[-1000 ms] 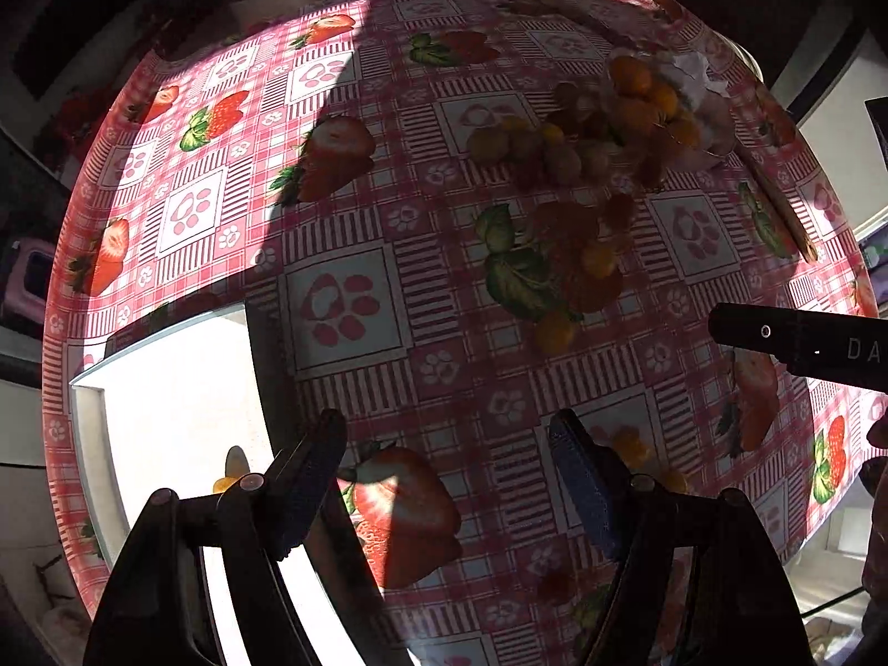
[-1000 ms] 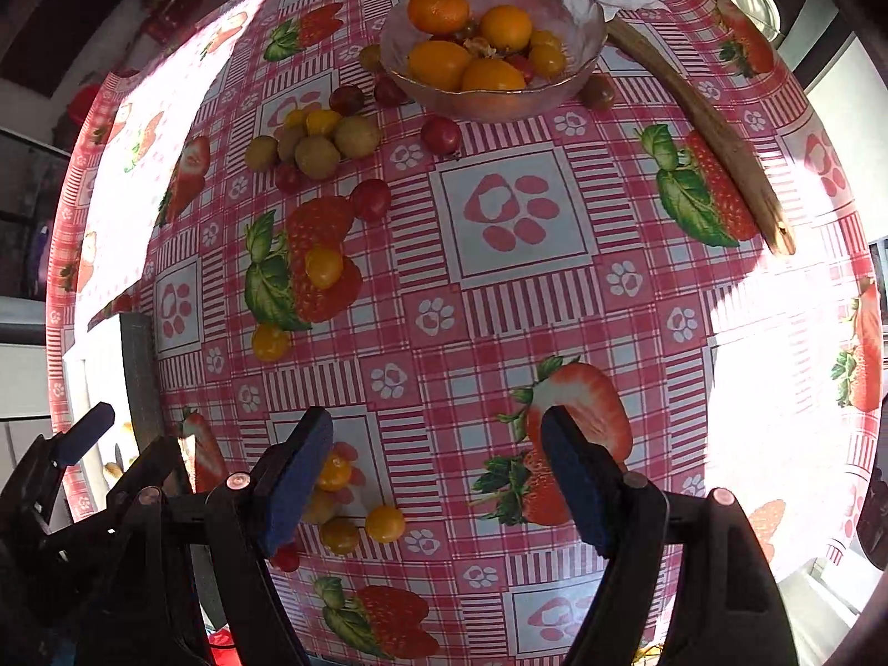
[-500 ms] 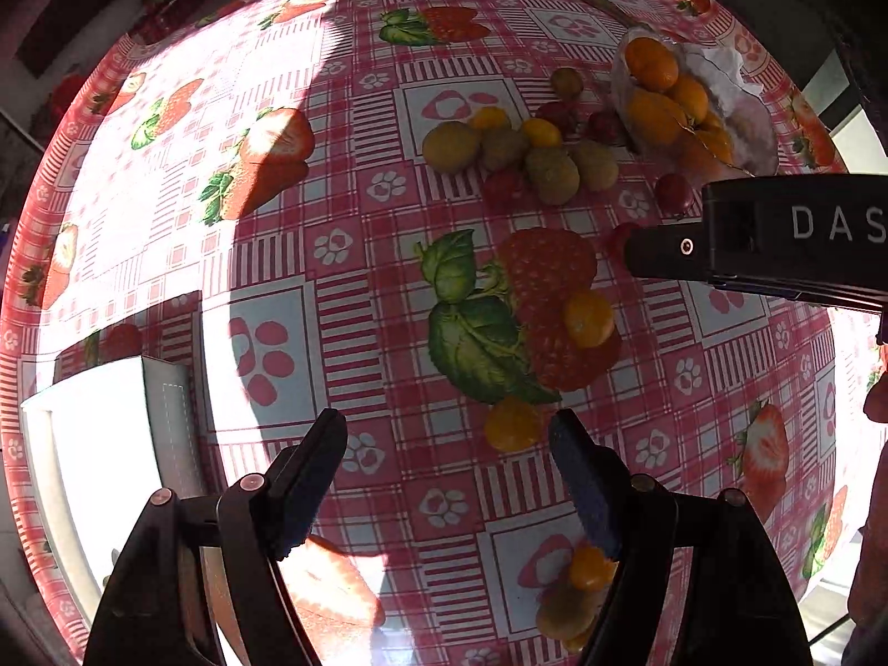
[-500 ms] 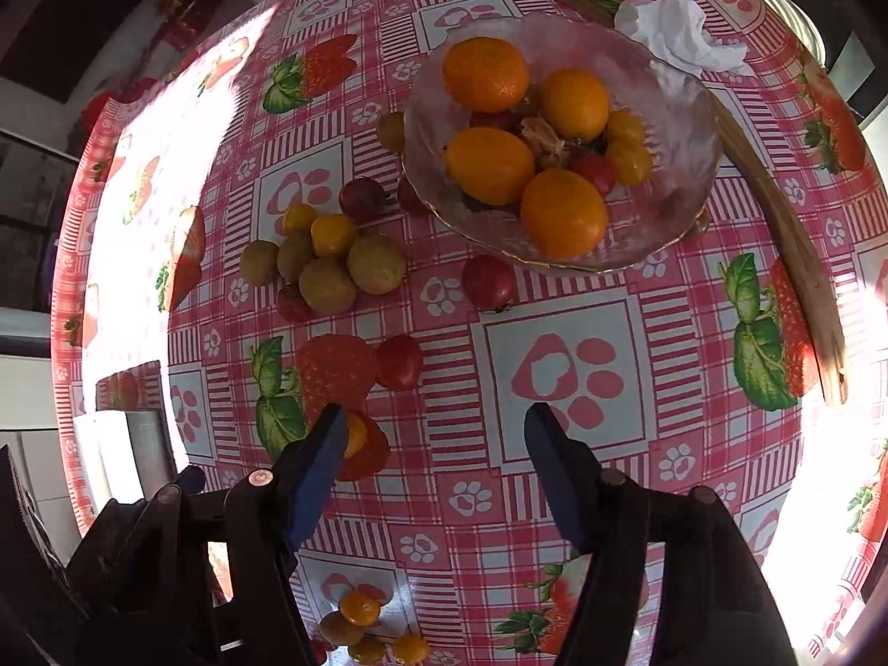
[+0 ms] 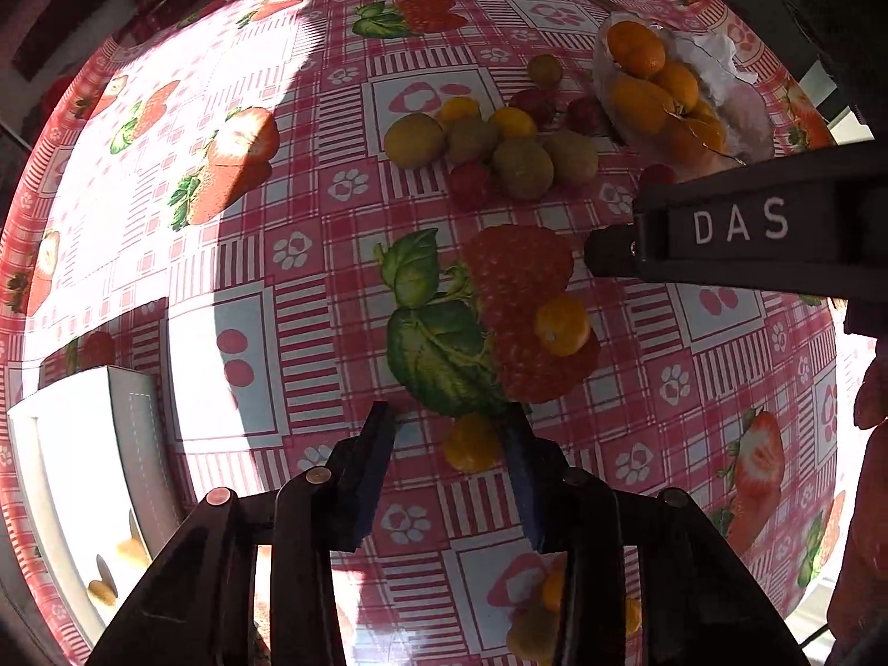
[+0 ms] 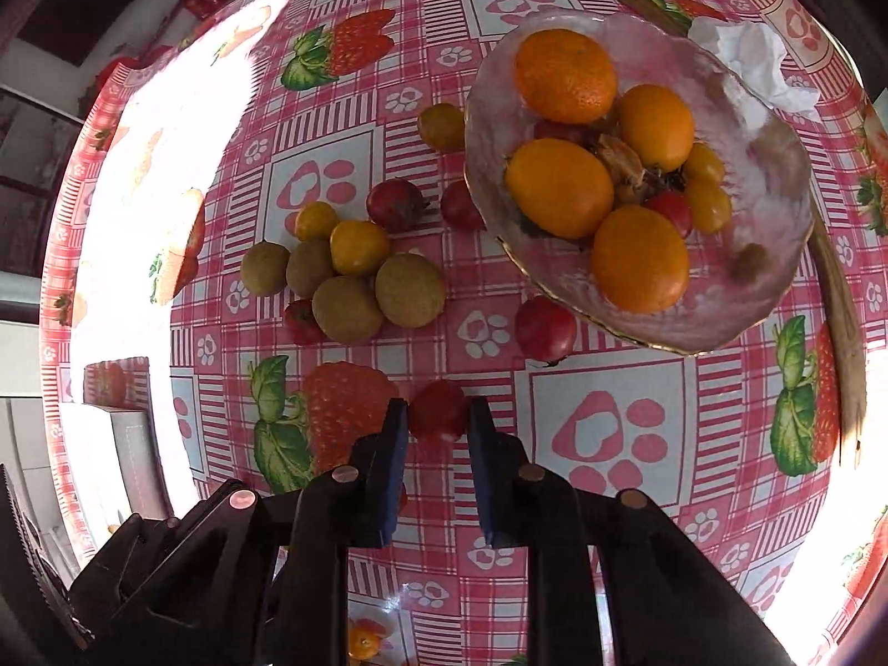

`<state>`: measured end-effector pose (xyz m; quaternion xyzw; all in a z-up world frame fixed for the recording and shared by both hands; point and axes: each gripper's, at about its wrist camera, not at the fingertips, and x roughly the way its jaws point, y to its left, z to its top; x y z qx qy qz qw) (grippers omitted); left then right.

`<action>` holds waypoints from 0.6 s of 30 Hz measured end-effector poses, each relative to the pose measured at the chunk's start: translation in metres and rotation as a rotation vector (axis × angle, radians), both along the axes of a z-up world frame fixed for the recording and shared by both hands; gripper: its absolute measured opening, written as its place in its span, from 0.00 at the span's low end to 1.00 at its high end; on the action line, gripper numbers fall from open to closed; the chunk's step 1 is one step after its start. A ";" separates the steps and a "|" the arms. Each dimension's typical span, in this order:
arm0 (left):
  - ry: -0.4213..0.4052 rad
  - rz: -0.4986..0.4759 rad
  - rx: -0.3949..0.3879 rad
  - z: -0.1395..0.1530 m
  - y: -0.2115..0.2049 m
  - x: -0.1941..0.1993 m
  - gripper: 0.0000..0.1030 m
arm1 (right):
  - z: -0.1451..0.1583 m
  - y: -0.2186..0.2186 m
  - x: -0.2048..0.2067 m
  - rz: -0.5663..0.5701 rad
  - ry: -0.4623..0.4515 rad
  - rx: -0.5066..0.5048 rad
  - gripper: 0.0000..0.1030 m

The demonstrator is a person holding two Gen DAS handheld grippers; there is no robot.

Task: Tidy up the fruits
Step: 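Grasp a yellow tomato with the left gripper while the right grasps a red cherry tomato, then carry both tomatoes over the white tray and open both grippers to release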

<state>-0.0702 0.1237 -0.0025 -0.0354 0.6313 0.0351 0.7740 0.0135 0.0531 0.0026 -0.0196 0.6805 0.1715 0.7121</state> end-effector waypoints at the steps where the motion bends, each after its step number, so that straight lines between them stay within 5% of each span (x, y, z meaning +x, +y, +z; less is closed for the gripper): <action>1: 0.002 -0.009 -0.012 0.000 -0.003 0.001 0.26 | 0.000 -0.001 -0.001 -0.008 0.003 0.003 0.23; 8: 0.018 0.027 -0.127 0.008 0.013 -0.017 0.22 | 0.006 -0.033 -0.020 -0.070 0.031 0.032 0.23; 18: 0.006 0.028 -0.143 0.031 0.035 -0.053 0.22 | 0.012 -0.067 -0.078 -0.098 0.085 0.039 0.23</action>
